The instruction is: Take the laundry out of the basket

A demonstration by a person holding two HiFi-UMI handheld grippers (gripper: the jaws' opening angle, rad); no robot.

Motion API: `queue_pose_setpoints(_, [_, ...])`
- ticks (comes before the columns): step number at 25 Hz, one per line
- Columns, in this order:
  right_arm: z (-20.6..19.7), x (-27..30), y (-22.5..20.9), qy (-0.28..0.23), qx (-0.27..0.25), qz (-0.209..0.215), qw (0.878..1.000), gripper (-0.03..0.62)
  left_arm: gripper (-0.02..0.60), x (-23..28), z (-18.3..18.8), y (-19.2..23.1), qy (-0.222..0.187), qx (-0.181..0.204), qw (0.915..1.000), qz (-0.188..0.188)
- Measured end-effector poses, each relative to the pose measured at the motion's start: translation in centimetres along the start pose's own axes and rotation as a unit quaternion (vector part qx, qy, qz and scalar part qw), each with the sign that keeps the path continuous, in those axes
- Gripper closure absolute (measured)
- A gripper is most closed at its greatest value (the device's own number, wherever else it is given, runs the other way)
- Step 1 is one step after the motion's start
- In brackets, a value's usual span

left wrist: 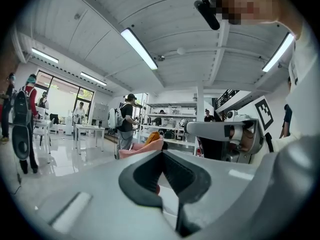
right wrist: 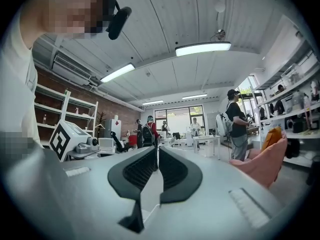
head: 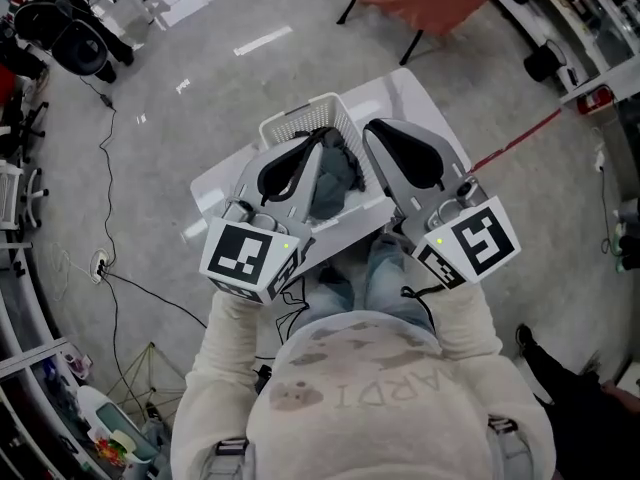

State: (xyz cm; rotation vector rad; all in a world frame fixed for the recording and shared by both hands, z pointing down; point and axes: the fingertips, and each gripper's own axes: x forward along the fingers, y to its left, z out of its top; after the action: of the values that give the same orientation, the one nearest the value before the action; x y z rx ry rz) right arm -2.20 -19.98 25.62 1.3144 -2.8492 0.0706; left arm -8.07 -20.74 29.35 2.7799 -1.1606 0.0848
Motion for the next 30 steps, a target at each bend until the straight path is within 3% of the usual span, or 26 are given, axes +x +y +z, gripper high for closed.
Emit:
queue_pose_setpoints(10, [0.1,2.7,-2.4,0.005,0.002,0.072,0.997,0.546,0.556,2.6,-1.1,0.9,0.012,-0.021,0.9982,0.055])
queue_pose_setpoints(16, [0.2,4.1,-5.7,0.01,0.007,0.123,0.992,0.546,0.511,5.4,-2.0,1.7,0.008,-0.042,0.992,0.119])
queue_pose_setpoints(26, [-1.3,5.9,-10.1,0.023,0.013,0.209,0.978,0.546,0.421,9.6,-8.1,3.0,0.043,-0.078,0.9697,0.228])
queue_pose_setpoints(30, [-2.5,6.9,-10.9,0.033,0.017,0.241,0.97,0.546,0.403,10.3,-11.8,4.5,0.05,-0.11,0.9556,0.268])
